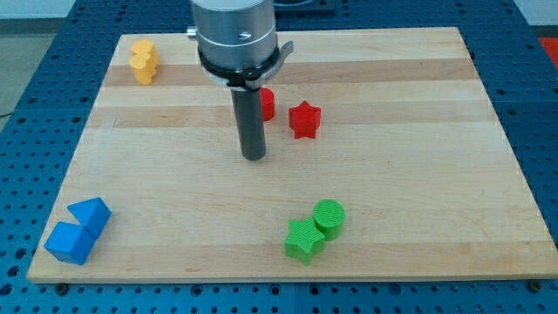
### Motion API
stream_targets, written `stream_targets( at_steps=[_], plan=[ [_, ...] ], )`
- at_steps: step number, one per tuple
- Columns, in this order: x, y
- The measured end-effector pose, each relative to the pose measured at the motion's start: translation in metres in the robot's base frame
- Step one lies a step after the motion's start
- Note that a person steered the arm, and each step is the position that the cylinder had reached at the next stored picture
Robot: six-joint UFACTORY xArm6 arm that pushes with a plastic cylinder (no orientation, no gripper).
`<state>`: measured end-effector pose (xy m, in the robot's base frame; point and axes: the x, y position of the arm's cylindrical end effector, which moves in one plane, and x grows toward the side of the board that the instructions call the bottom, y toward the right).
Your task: Move the red circle into the red star
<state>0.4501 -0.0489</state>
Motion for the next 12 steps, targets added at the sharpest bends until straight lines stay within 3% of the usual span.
stream_targets(
  at_steps=[2, 3, 5, 6, 8, 11, 12],
  plan=[
    [-0.040, 0.012],
    [-0.040, -0.014],
    [-0.115, -0.069],
    [-0.137, -0.049],
    [-0.124, -0.007],
    [-0.084, -0.005],
    [-0.090, -0.028]
  ],
)
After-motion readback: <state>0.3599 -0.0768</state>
